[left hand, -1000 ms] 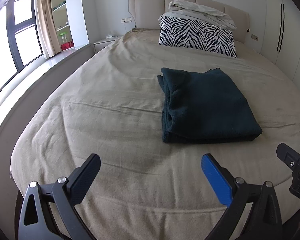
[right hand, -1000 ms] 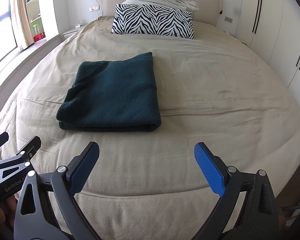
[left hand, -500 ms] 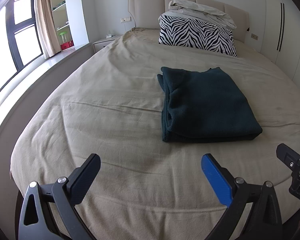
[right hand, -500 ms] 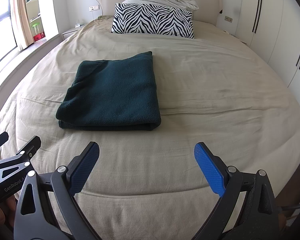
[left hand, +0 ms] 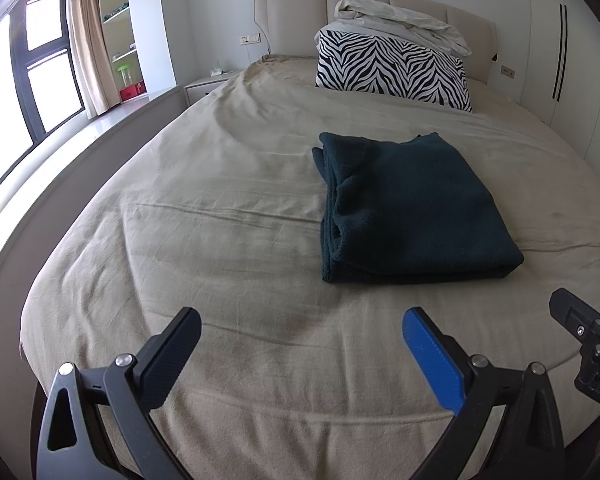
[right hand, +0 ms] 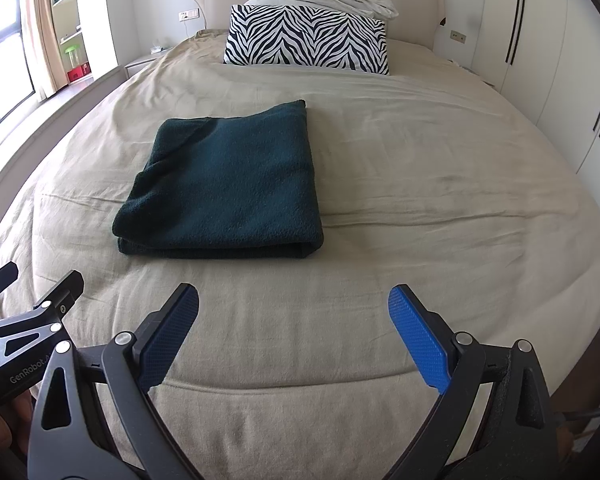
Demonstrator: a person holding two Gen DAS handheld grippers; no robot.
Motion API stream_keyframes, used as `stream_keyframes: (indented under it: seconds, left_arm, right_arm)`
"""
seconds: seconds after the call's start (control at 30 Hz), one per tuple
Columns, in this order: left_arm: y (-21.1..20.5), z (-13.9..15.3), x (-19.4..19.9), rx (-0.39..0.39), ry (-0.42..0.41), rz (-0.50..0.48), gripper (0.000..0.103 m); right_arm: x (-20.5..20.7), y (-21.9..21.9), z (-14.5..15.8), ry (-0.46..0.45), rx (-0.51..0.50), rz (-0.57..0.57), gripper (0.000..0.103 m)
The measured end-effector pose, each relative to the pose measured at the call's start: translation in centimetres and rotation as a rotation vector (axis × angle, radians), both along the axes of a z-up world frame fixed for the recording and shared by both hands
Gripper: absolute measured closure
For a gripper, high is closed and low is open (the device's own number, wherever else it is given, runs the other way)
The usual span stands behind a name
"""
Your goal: Fold small clothes
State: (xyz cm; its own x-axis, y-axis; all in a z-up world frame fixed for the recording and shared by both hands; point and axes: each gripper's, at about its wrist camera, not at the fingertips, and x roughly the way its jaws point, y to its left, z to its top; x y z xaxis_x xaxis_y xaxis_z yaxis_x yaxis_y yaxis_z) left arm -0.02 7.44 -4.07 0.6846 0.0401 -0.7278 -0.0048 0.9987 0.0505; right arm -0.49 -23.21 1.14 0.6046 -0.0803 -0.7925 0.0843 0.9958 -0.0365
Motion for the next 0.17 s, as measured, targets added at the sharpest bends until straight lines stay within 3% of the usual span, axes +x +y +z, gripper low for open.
stream_keyframes:
  seconds: [0.17]
  left_arm:
    - [0.21,-0.14,0.12,-0.018,0.004,-0.008,0.0]
  right_arm:
    - [-0.12,-0.13,-0.16,0.004,0.004,0.001,0.006]
